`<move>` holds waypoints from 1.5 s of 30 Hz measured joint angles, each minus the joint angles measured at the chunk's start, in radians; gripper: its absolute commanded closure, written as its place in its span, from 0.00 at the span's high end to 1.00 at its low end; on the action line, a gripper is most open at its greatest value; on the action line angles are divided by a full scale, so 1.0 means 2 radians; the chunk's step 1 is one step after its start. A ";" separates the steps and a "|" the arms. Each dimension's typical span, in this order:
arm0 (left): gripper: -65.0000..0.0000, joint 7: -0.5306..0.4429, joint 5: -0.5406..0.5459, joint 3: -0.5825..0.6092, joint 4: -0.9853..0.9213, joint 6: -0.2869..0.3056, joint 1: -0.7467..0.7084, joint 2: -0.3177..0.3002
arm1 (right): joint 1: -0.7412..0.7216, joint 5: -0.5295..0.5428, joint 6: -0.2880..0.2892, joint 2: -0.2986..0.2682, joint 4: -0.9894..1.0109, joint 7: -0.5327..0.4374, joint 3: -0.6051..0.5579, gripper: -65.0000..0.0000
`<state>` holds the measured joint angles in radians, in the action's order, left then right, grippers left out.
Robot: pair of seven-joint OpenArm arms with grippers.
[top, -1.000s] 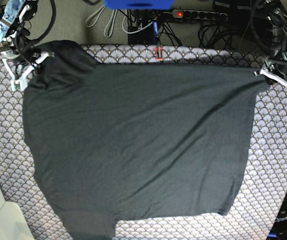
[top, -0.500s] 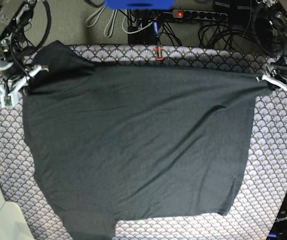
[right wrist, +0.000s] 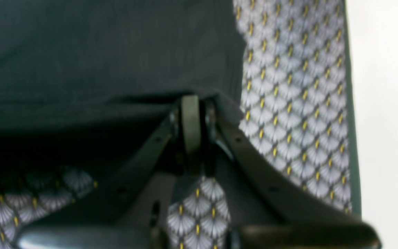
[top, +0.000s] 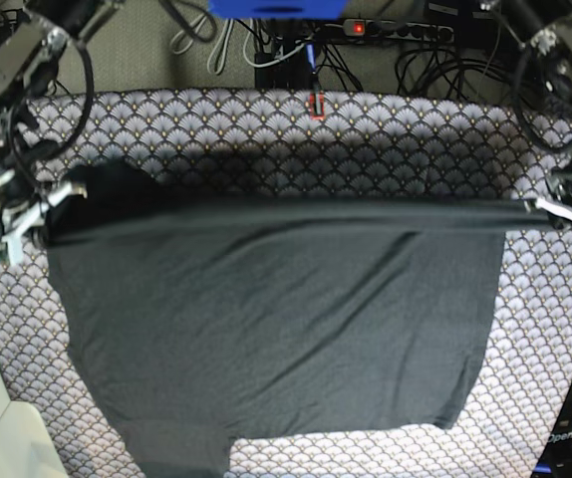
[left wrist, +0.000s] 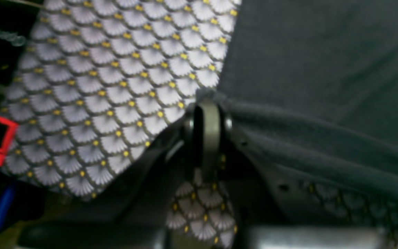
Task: Fold the T-shirt properly
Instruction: 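Carry both shoulder corners over the shirt body toward the hem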
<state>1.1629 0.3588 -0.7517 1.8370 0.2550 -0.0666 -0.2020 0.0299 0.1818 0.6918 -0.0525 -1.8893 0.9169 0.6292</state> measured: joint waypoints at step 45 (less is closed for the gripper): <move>0.01 -0.060 -0.088 0.125 -0.221 -0.002 0.218 -0.003 | -0.245 -0.005 0.002 -0.097 0.360 -0.046 -0.110 0.05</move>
<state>1.0424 0.1829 -0.5018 1.3956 0.2516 0.3695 -0.2085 -0.4591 0.1711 0.6952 -0.2466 -1.1694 0.8257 0.4091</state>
